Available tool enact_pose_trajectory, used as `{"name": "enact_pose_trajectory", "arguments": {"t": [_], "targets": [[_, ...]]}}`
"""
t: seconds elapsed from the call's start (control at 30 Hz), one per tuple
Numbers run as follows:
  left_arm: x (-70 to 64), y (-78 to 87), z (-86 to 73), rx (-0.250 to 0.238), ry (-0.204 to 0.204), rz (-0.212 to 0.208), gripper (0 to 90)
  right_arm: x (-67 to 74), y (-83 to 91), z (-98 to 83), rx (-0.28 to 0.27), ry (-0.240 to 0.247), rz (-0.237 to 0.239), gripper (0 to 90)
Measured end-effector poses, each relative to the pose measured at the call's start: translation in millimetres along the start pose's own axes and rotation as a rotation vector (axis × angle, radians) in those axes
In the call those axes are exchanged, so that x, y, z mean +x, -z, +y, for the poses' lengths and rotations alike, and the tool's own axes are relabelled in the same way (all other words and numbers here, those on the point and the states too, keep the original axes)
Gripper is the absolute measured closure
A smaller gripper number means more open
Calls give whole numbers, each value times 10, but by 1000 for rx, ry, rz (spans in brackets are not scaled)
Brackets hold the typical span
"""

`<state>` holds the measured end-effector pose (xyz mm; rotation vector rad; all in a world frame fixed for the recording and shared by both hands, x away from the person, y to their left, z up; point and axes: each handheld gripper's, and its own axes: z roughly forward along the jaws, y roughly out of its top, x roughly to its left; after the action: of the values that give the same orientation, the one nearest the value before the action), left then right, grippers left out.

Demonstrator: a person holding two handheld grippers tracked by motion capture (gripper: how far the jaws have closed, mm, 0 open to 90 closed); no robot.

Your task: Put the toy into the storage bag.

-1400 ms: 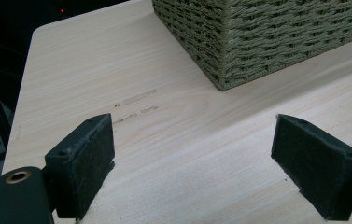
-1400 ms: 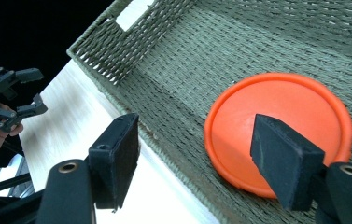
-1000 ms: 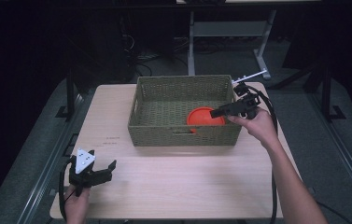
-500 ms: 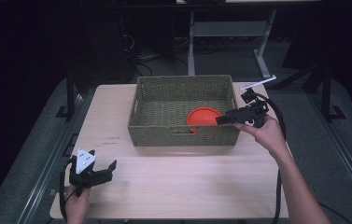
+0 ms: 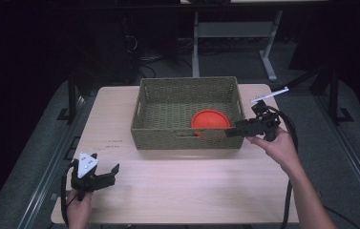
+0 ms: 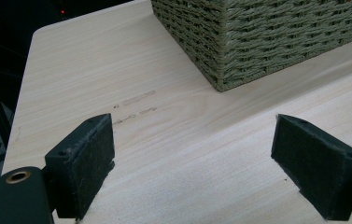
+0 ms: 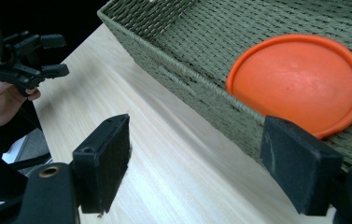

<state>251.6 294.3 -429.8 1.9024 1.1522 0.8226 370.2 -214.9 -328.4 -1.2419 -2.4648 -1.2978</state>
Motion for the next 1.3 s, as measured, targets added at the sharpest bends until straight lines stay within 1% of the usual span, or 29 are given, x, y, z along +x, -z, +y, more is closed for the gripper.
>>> {"name": "enact_pose_trajectory", "arguments": {"t": [0.17, 0.33, 0.37, 0.4, 0.43, 0.47, 0.7, 0.73, 0.77, 0.87, 1.03, 1.2, 1.3], "targets": [[2, -2, 0, 1, 0, 0, 128, 10, 13, -70, -7, 2, 6, 224], [-8, -8, 2, -1, 0, -5, 128, 53, 47, -212, -7, 9, 12, 201], [-8, -8, 2, -1, 0, -5, 128, 53, 47, -212, -7, 9, 12, 201], [-11, -7, 4, 1, -2, -5, 128, 62, 52, -263, -7, 17, 13, 200], [-11, -7, 4, 1, -2, -5, 128, 62, 52, -263, -7, 17, 13, 200], [-14, -6, 4, -1, -2, -5, 128, 69, 56, -312, -9, 20, 14, 201], [-17, -7, 3, -1, 2, -5, 128, 61, 43, -442, -15, 11, 15, 190], [-12, -5, 3, 0, -4, -3, 128, 61, 42, -462, -15, 9, 19, 189], [-10, -6, 2, -1, -4, -3, 128, 65, 41, -501, -15, 14, 19, 188], [-11, -3, 1, -3, 0, -2, 128, 69, 35, -539, -19, 19, 19, 188], [-13, 1, 3, -6, -6, -1, 128, 73, 28, -624, -11, 13, 5, 188], [-13, 2, 2, -6, -4, 1, 128, 43, 50, -741, -21, -4, 3, 189], [-17, 2, 3, -7, -7, 1, 128, 29, 65, -781, -24, -4, -1, 189]]}}
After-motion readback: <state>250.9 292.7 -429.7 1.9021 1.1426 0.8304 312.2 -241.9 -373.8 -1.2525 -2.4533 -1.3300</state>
